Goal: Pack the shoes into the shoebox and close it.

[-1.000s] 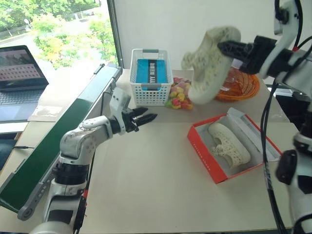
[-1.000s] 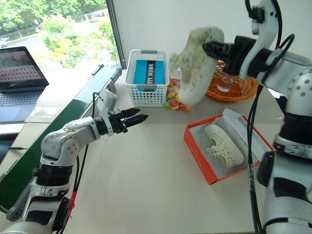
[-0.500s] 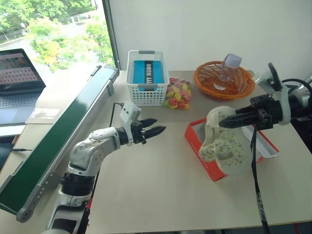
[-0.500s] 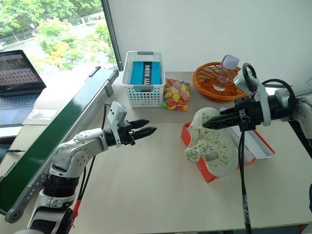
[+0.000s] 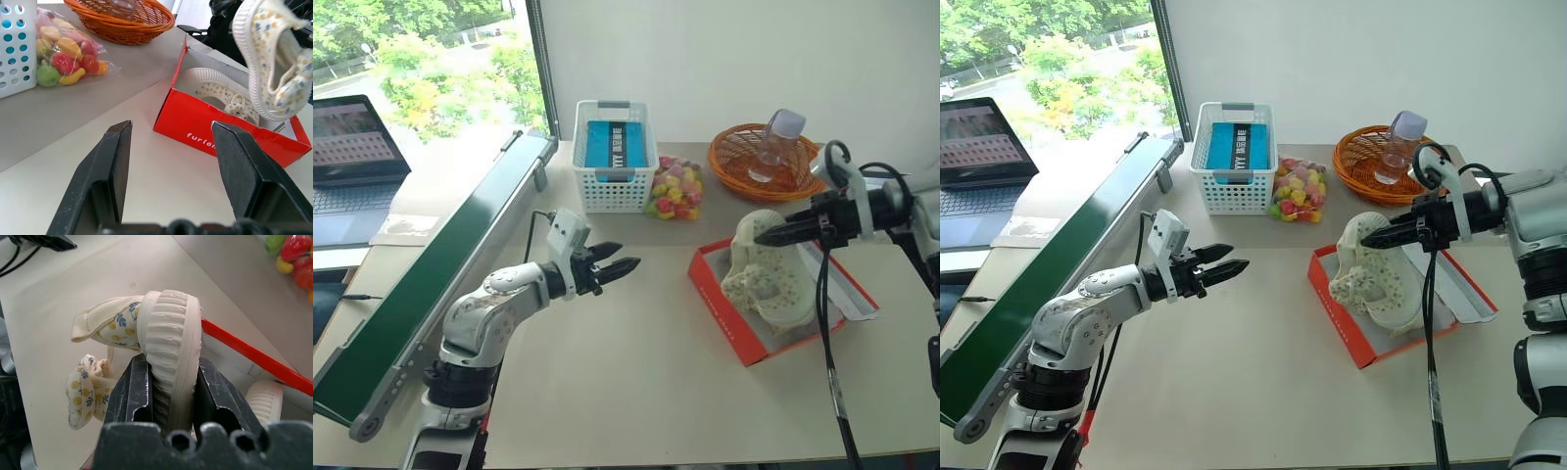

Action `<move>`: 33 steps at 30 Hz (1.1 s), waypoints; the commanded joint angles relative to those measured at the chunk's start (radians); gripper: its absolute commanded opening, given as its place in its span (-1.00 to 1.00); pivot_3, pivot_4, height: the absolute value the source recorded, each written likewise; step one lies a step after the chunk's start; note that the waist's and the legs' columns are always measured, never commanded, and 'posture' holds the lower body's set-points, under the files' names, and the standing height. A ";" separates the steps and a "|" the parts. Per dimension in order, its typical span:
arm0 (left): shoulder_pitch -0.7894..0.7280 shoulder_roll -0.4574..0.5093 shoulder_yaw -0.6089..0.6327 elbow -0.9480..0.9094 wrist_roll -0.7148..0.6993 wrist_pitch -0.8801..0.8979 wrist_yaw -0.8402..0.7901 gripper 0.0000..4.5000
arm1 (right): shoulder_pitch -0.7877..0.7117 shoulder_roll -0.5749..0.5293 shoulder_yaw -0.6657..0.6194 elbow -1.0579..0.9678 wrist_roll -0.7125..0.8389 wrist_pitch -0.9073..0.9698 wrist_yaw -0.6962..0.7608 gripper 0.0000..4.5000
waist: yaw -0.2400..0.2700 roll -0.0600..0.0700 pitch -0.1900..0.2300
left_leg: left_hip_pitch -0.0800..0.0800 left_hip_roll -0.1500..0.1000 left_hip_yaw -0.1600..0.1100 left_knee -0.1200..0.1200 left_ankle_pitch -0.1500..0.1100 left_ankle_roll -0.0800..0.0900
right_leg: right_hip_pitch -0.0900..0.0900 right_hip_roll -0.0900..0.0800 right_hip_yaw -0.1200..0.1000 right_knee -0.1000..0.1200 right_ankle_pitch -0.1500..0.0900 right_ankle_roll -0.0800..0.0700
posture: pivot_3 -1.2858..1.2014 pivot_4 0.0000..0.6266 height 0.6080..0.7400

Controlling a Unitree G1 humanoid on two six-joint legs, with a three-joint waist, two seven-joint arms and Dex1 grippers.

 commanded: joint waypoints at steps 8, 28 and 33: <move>-0.025 0.009 0.020 -0.033 -0.018 0.012 0.009 0.23 | 0.008 0.097 0.002 0.199 -0.132 -0.063 0.009 -0.70 | -0.001 0.000 0.000 | 0.001 0.000 0.000 0.001 0.000 0.000 | 0.001 0.000 0.000 0.001 0.000 0.000 | 0.03 -0.52 1.00; -0.007 0.011 0.028 -0.079 -0.017 0.030 0.043 0.23 | 0.137 0.293 0.025 0.529 -0.343 -0.212 -0.200 -0.70 | 0.000 -0.010 -0.008 | 0.009 0.000 -0.001 0.000 0.000 0.000 | 0.009 0.001 -0.001 0.001 0.000 0.000 | 0.03 -0.52 1.00; -0.011 0.010 0.027 -0.077 -0.014 0.029 0.046 0.23 | 0.167 0.309 0.102 0.488 -0.478 -0.316 -0.306 -0.70 | 0.001 -0.023 -0.017 | 0.019 0.000 -0.003 0.000 -0.001 -0.001 | 0.022 0.000 -0.004 -0.003 -0.001 -0.001 | 0.03 -0.52 1.00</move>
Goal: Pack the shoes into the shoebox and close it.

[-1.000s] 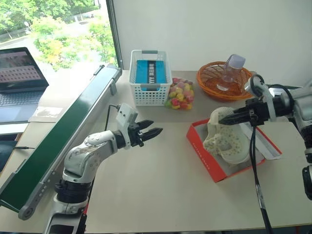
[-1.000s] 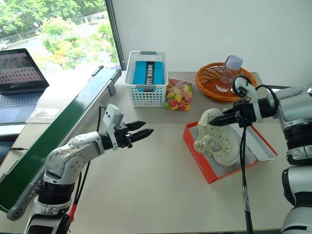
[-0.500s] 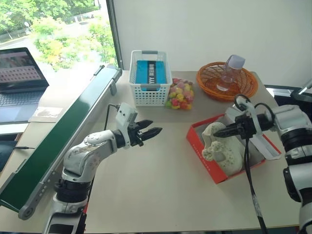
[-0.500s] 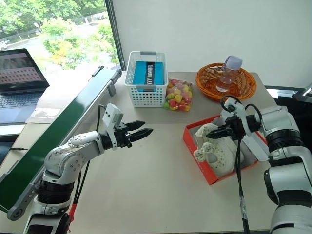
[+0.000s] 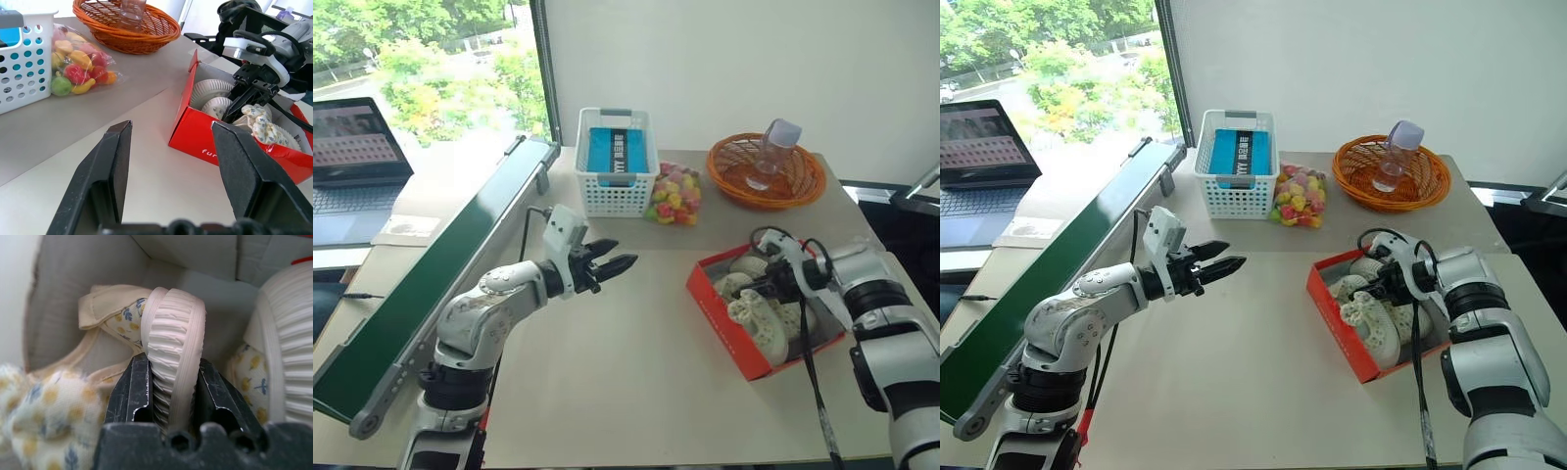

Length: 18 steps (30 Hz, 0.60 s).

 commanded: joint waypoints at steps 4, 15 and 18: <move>-0.015 0.000 0.003 -0.031 -0.002 -0.014 0.005 0.23 | 0.097 0.015 0.116 -0.064 -0.159 -0.076 -0.054 -0.70 | 0.003 -0.006 -0.005 | 0.006 0.000 0.000 -0.001 -0.004 -0.007 | 0.005 -0.001 0.000 -0.001 -0.004 -0.006 | 0.03 -0.52 1.00; -0.012 -0.006 -0.004 -0.046 -0.003 -0.010 0.009 0.23 | 0.208 0.015 0.205 -0.276 -0.314 -0.143 -0.147 -0.70 | 0.007 -0.011 -0.016 | 0.010 0.000 -0.003 -0.002 -0.005 -0.009 | 0.010 -0.002 -0.004 -0.001 -0.007 -0.007 | 0.03 -0.52 1.00; -0.012 -0.004 -0.002 -0.049 -0.005 -0.008 0.010 0.23 | 0.226 0.016 0.221 -0.294 -0.352 -0.169 -0.174 -0.70 | 0.007 -0.014 -0.022 | 0.017 0.002 -0.004 -0.003 -0.006 -0.010 | 0.014 -0.003 -0.007 -0.004 -0.008 -0.008 | 0.03 -0.52 1.00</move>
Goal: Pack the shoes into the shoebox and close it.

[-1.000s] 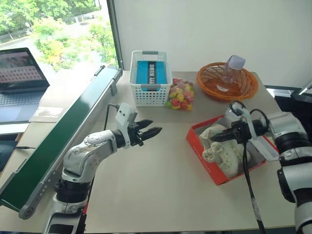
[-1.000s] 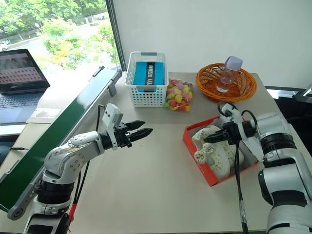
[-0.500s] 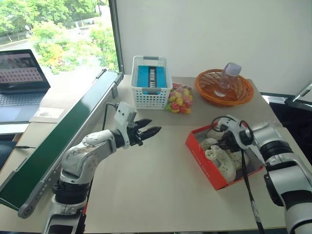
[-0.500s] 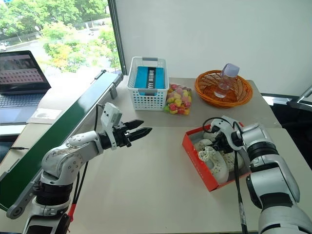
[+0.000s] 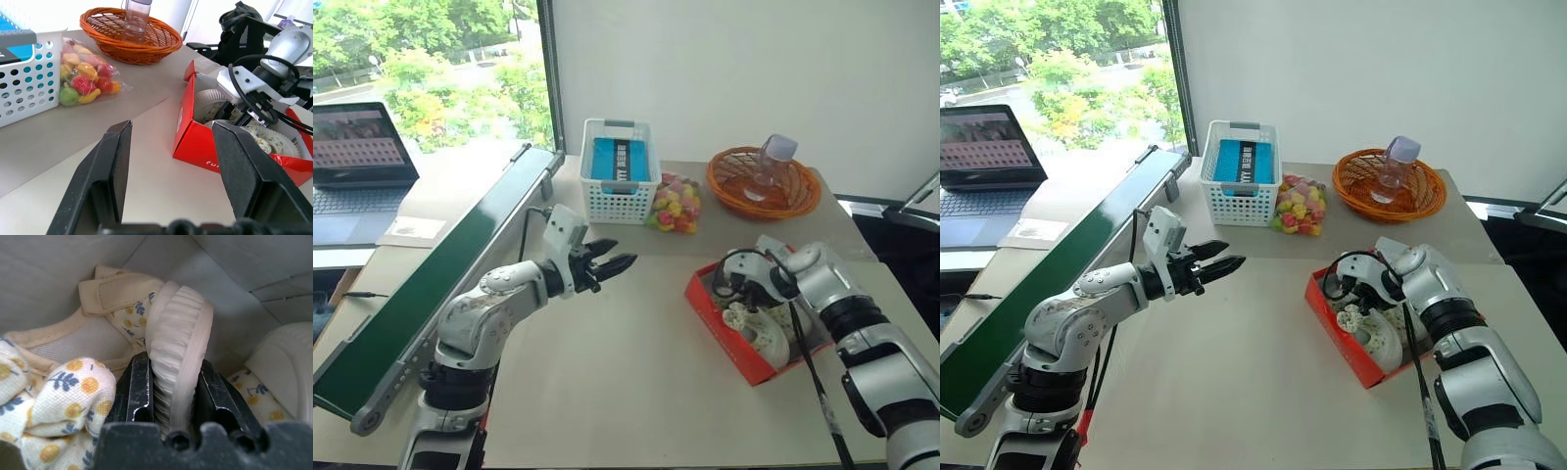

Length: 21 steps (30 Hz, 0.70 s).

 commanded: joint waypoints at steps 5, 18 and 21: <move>-0.012 0.003 0.003 -0.054 -0.011 0.000 0.002 0.23 | 0.107 0.024 0.108 0.033 -0.162 -0.057 -0.154 -0.70 | 0.002 -0.006 -0.014 | 0.002 0.003 -0.002 -0.002 -0.001 -0.002 | 0.003 -0.002 -0.005 -0.006 -0.003 0.004 | 0.03 -0.52 1.00; -0.031 0.002 -0.003 -0.045 -0.011 0.001 -0.004 0.23 | 0.119 0.022 0.143 0.088 -0.272 -0.212 -0.344 -0.70 | -0.007 -0.007 -0.019 | 0.003 0.016 0.001 -0.002 -0.001 -0.002 | 0.002 -0.007 -0.012 -0.014 -0.002 0.003 | 0.03 -0.52 1.00; -0.031 0.002 -0.004 -0.047 -0.011 0.002 -0.004 0.23 | 0.117 0.020 0.158 0.087 -0.293 -0.234 -0.363 -0.70 | -0.010 0.001 -0.022 | -0.002 0.018 0.002 -0.006 -0.001 -0.002 | 0.001 -0.006 -0.014 -0.026 -0.002 0.002 | 0.03 -0.52 1.00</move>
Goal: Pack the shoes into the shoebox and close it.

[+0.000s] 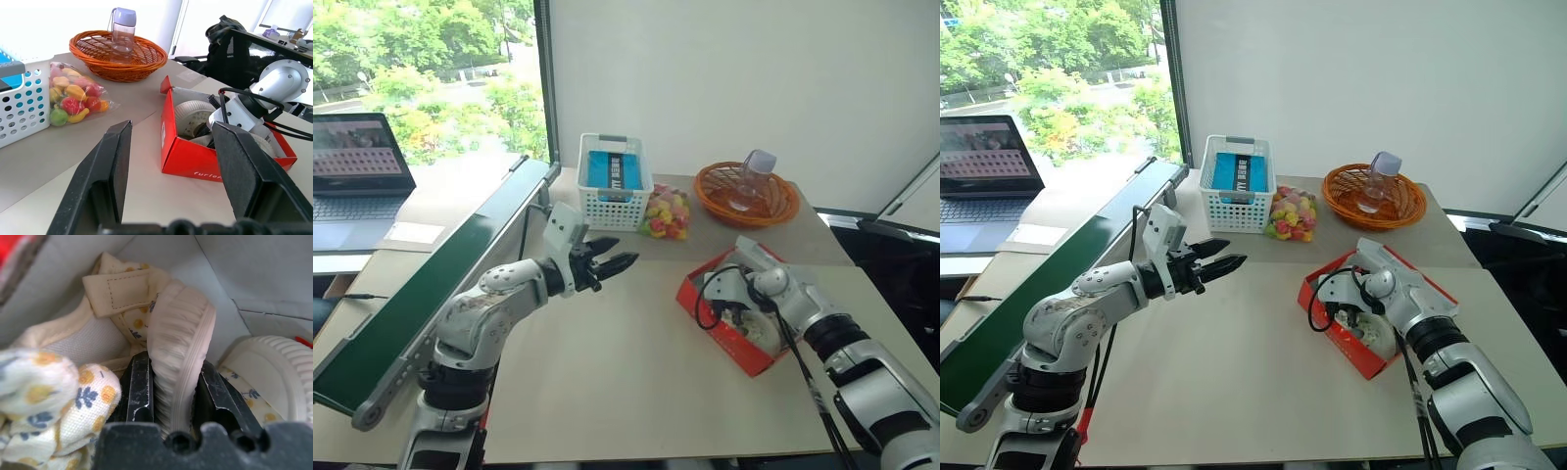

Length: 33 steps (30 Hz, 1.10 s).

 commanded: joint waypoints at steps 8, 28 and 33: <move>-0.030 -0.006 -0.010 -0.032 -0.010 -0.001 -0.003 0.23 | 0.088 0.032 0.012 0.099 -0.041 0.038 -0.041 -0.70 | -0.003 0.007 -0.006 | -0.014 0.017 0.031 -0.018 0.000 0.000 | -0.010 0.002 0.000 -0.015 0.004 -0.007 | 0.03 -0.52 1.00; -0.056 -0.017 -0.030 0.004 -0.001 -0.017 -0.018 0.23 | 0.049 0.081 -0.287 -0.253 0.277 0.494 0.206 0.99 | -0.026 0.007 -0.006 | -0.010 0.032 0.035 -0.015 -0.001 -0.013 | -0.026 0.011 -0.019 0.018 0.006 -0.022 | 0.03 -0.52 1.00; -0.066 -0.020 -0.042 0.015 0.000 -0.022 -0.033 0.23 | 0.016 0.004 -0.335 -0.476 0.336 0.667 0.259 0.99 | -0.019 0.025 0.015 | -0.015 0.031 0.035 -0.012 -0.001 -0.013 | -0.032 0.011 -0.018 0.020 0.005 -0.021 | 0.03 -0.52 1.00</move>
